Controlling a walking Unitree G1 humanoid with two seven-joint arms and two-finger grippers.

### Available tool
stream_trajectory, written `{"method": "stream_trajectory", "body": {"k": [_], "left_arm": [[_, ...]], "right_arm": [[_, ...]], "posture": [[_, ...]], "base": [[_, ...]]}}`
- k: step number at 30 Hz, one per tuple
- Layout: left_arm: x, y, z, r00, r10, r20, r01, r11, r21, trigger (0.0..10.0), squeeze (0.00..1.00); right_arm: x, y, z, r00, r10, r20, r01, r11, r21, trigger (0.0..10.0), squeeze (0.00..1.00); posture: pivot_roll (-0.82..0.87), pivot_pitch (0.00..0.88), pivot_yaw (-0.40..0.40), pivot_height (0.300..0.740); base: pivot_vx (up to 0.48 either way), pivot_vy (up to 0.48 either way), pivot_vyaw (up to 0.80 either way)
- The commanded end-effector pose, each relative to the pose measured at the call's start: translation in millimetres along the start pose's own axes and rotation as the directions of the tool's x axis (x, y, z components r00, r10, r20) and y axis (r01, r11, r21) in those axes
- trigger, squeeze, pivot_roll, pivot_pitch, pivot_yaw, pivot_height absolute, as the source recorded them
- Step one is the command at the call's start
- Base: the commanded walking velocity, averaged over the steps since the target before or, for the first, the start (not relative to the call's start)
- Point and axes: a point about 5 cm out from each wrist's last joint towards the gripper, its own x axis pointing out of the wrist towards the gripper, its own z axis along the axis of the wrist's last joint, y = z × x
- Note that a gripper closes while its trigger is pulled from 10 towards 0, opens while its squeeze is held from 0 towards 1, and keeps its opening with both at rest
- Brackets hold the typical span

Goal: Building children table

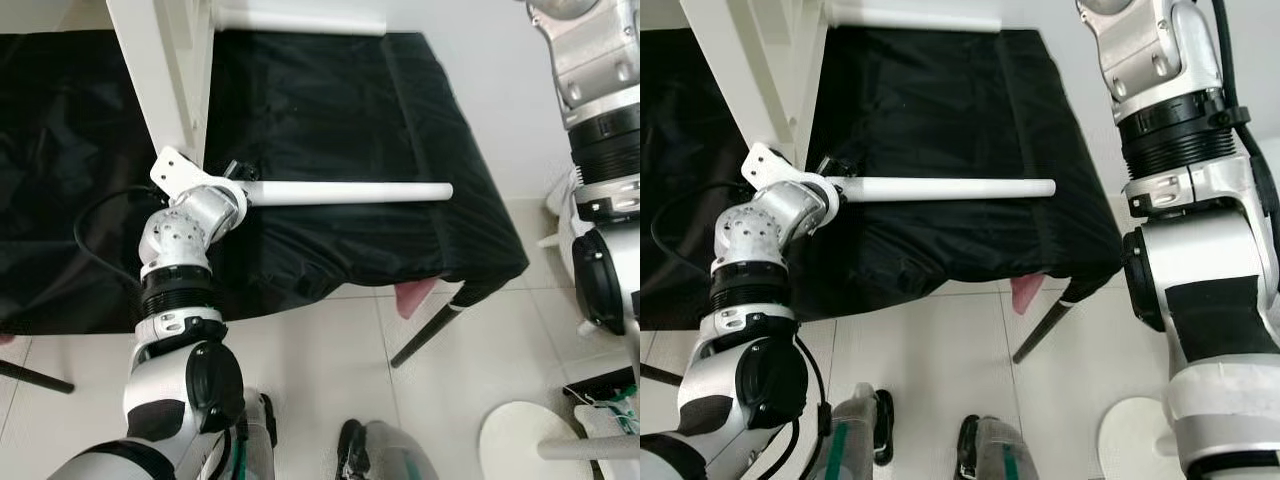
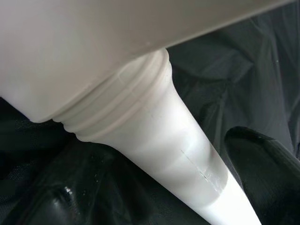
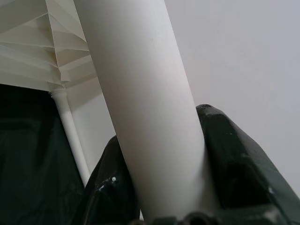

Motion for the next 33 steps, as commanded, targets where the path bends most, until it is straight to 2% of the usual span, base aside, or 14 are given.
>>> {"method": "stream_trajectory", "body": {"k": [1, 3, 4, 5, 6, 9, 11, 19, 20, 25, 26, 28, 33], "left_arm": [[-19.3, -38.3, 57, 0.936, -0.269, 0.227, 0.264, 0.963, 0.054, 10.0, 0.0], [-19.3, -38.3, 57, 0.936, -0.269, 0.227, 0.264, 0.963, 0.054, 10.0, 0.0], [-20.5, -49.7, 62, 0.917, -0.299, 0.265, 0.306, 0.952, 0.016, 10.0, 0.0], [-20.5, -49.7, 62, 0.917, -0.299, 0.265, 0.306, 0.952, 0.016, 10.0, 0.0], [-20.6, -58.7, 63, 0.903, -0.317, 0.289, 0.336, 0.942, -0.015, 10.0, 0.0], [-22.3, -74.4, 58, 0.889, -0.345, 0.3, 0.369, 0.929, -0.026, 10.0, 0.0], [-24.6, -79.4, 59, 0.882, -0.36, 0.305, 0.388, 0.921, -0.032, 10.0, 0.0], [-26.9, -84.8, 59, 0.874, -0.377, 0.306, 0.4, 0.916, -0.015, 10.0, 0.0], [-27.7, -87.2, 57, 0.87, -0.39, 0.301, 0.405, 0.914, 0.016, 10.0, 0.0], [-22.3, -83.8, 51, 0.878, -0.379, 0.292, 0.382, 0.923, 0.048, 10.0, 0.0], [-21.3, -83.8, 52, 0.877, -0.374, 0.303, 0.371, 0.926, 0.07, 10.0, 0.0], [-22.6, -88.4, 63, 0.858, -0.369, 0.358, 0.372, 0.926, 0.064, 10.0, 0.0], [-24.2, -92.3, 71, 0.843, -0.36, 0.4, 0.368, 0.928, 0.059, 10.0, 0.0]], "right_arm": [[-18.3, -44.6, -8, 0.963, -0.271, -0.005, 0.268, 0.952, 0.149, 0.0, 0.0], [-18.3, -44.6, -8, 0.963, -0.271, -0.005, 0.268, 0.952, 0.149, 0.0, 0.0], [-20.9, -48.2, -10, 0.957, -0.291, -0.013, 0.289, 0.945, 0.155, 0.0, 0.0], [-20.9, -48.2, -10, 0.957, -0.291, -0.013, 0.289, 0.945, 0.155, 0.0, 0.0], [-22.3, -50.2, -10, 0.953, -0.302, -0.016, 0.3, 0.94, 0.162, 0.0, 0.0], [-23.7, -52.5, -10, 0.948, -0.319, -0.01, 0.316, 0.932, 0.18, 0.0, 0.0], [-24.2, -53.9, -9, 0.944, -0.33, -0.006, 0.325, 0.927, 0.187, 0.0, 0.0], [-24.1, -55.7, -8, 0.941, -0.339, 0.002, 0.332, 0.922, 0.197, 0.0, 0.0], [-23.7, -57.0, -6, 0.937, -0.348, 0.011, 0.338, 0.918, 0.206, 0.0, 0.0], [-23.3, -61.9, -2, 0.925, -0.38, 0.024, 0.365, 0.903, 0.227, 0.0, 0.0], [-23.2, -64.2, -1, 0.919, -0.393, 0.027, 0.377, 0.896, 0.235, 0.0, 0.0], [-22.1, -66.7, 0, 0.912, -0.408, 0.031, 0.388, 0.888, 0.247, 0.0, 0.0], [-20.4, -68.0, 2, 0.909, -0.416, 0.036, 0.394, 0.882, 0.257, 0.0, 0.0]], "posture": [[-0.1, 0.043, 0.128, 0.74], [-0.1, 0.043, 0.128, 0.74], [-0.1, 0.045, 0.129, 0.74], [-0.1, 0.045, 0.129, 0.74], [-0.1, 0.047, 0.13, 0.74], [-0.1, 0.051, 0.129, 0.74], [-0.1, 0.051, 0.129, 0.74], [-0.1, 0.049, 0.131, 0.74], [-0.1, 0.048, 0.132, 0.74], [-0.1, 0.047, 0.134, 0.74], [-0.1, 0.042, 0.132, 0.74], [-0.1, 0.037, 0.131, 0.74], [-0.1, 0.031, 0.133, 0.74]], "base": [[0.0, 0.0, 0.0], [0.0, 0.0, 0.0], [0.0, 0.0, 0.0], [0.0, 0.0, 0.0], [0.0, 0.0, 0.0], [0.0, 0.0, 0.0], [0.0, 0.0, 0.0], [0.0, 0.0, 0.0], [0.0, 0.0, 0.0], [0.0, 0.0, 0.0], [0.0, 0.0, 0.0], [0.0, 0.0, 0.0], [0.0, 0.0, 0.0]]}}
